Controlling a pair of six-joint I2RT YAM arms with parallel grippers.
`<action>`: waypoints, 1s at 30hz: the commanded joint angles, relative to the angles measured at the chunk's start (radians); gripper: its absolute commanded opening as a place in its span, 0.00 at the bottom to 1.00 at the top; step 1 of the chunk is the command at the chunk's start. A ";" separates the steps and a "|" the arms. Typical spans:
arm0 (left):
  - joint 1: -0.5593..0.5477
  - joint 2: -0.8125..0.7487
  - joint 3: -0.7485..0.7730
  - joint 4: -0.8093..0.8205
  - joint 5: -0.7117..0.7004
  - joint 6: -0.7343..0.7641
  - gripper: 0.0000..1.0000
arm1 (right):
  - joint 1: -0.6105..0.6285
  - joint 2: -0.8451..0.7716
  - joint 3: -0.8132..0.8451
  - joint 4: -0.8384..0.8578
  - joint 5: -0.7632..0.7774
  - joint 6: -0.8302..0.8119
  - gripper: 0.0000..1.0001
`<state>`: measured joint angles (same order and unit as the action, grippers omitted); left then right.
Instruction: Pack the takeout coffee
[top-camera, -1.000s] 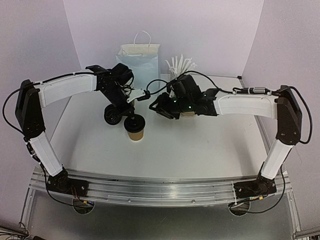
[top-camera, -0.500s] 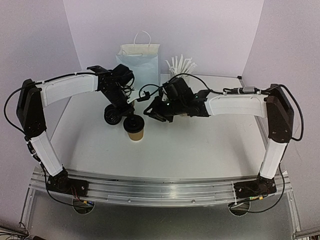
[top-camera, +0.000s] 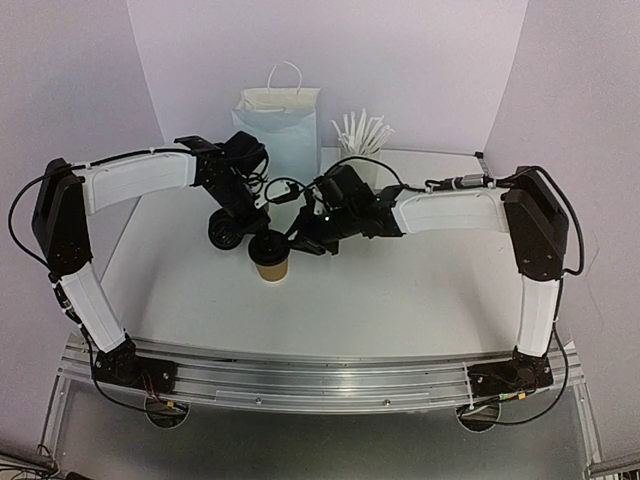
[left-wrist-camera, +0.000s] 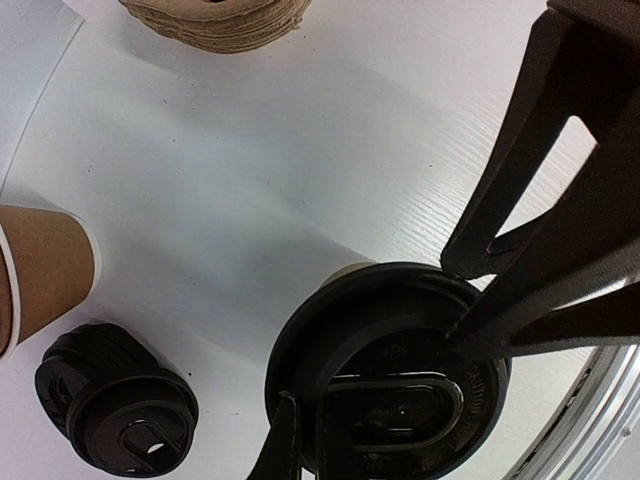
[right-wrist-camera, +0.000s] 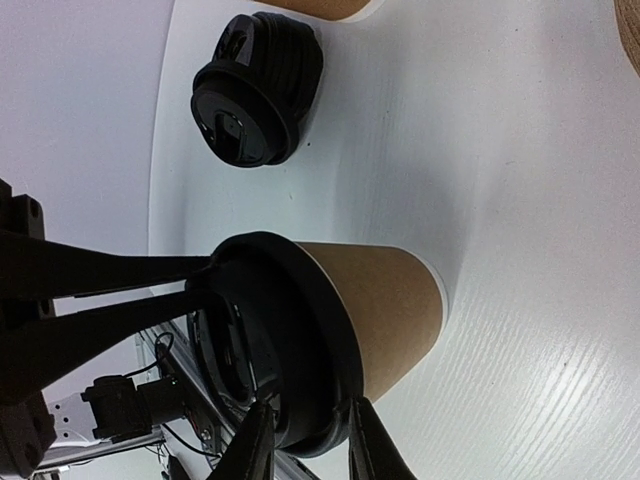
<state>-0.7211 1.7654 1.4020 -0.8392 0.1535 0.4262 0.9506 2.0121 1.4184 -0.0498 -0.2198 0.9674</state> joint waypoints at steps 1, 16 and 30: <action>-0.004 -0.001 -0.047 0.035 -0.002 -0.030 0.00 | 0.004 0.038 0.042 -0.008 -0.058 -0.016 0.21; -0.015 -0.122 -0.285 0.167 0.099 -0.170 0.00 | 0.004 0.117 -0.048 -0.010 -0.094 0.000 0.15; 0.046 -0.075 -0.384 0.205 0.174 -0.141 0.00 | 0.004 0.148 -0.125 -0.011 -0.108 0.023 0.14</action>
<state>-0.6560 1.6041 1.0920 -0.5211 0.2838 0.2829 0.9269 2.0602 1.3674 0.0866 -0.3260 0.9925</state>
